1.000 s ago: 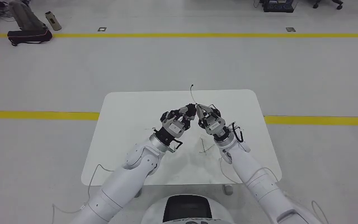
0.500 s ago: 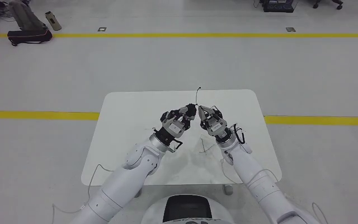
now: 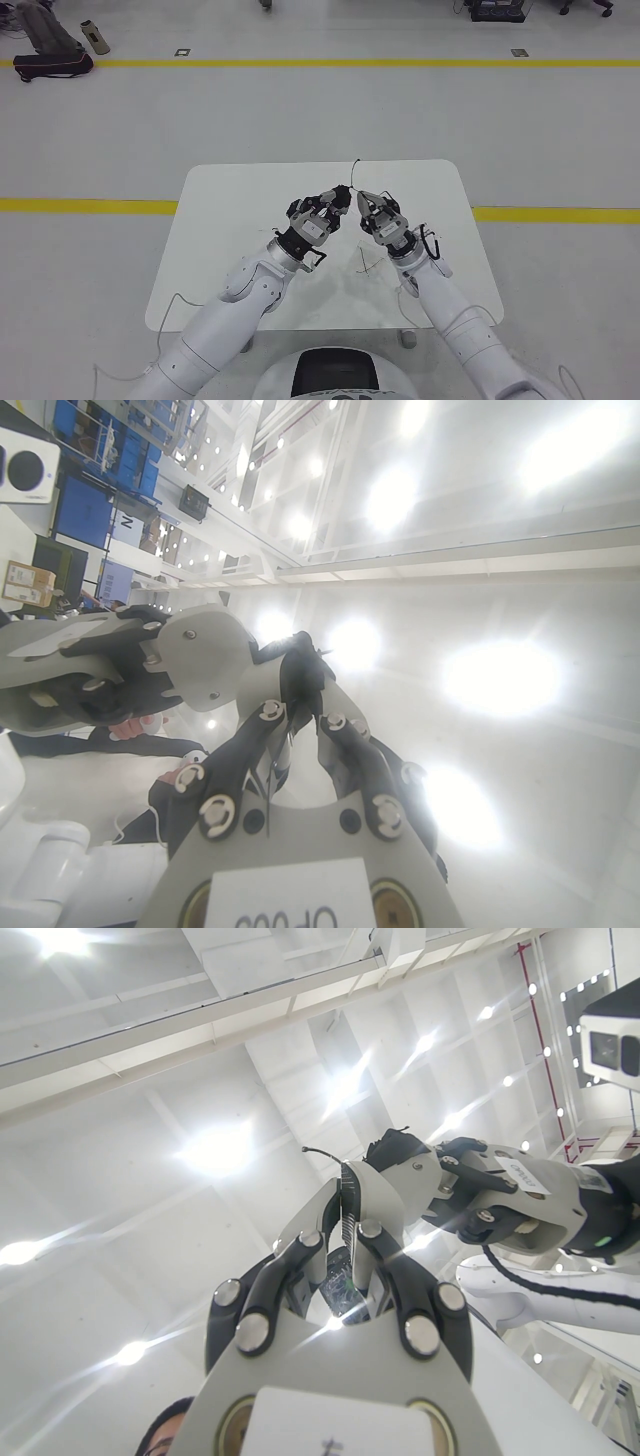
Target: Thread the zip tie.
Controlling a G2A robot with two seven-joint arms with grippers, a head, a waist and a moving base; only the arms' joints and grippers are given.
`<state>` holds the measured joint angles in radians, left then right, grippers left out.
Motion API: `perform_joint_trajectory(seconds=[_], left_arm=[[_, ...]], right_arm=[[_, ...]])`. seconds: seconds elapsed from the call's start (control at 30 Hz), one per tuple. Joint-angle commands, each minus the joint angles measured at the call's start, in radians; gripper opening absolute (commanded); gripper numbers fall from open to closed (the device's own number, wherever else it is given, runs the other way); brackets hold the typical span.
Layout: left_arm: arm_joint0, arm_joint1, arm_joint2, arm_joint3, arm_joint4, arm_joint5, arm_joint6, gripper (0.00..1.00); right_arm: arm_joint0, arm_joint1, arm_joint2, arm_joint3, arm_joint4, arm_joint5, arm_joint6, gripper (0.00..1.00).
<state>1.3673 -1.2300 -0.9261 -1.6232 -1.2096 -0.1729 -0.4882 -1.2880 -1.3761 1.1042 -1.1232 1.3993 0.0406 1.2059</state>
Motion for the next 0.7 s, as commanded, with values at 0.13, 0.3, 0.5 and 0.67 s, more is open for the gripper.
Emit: perform_joint_trajectory(seconds=[0.13, 0.3, 0.5, 0.67], left_arm=[[0.0, 0.0, 0.0, 0.0, 0.0, 0.0, 0.0, 0.0], [0.0, 0.0, 0.0, 0.0, 0.0, 0.0, 0.0, 0.0], [0.0, 0.0, 0.0, 0.0, 0.0, 0.0, 0.0, 0.0], [0.0, 0.0, 0.0, 0.0, 0.0, 0.0, 0.0, 0.0]], right_arm=[[-0.006, -0.001, 0.01, 0.0, -0.006, 0.005, -0.002, 0.0], [-0.011, -0.002, 0.018, 0.0, -0.009, 0.007, -0.006, 0.0], [-0.017, -0.003, 0.027, 0.0, -0.015, 0.009, -0.007, 0.0], [-0.022, -0.004, 0.034, -0.002, -0.021, 0.011, -0.007, 0.0]])
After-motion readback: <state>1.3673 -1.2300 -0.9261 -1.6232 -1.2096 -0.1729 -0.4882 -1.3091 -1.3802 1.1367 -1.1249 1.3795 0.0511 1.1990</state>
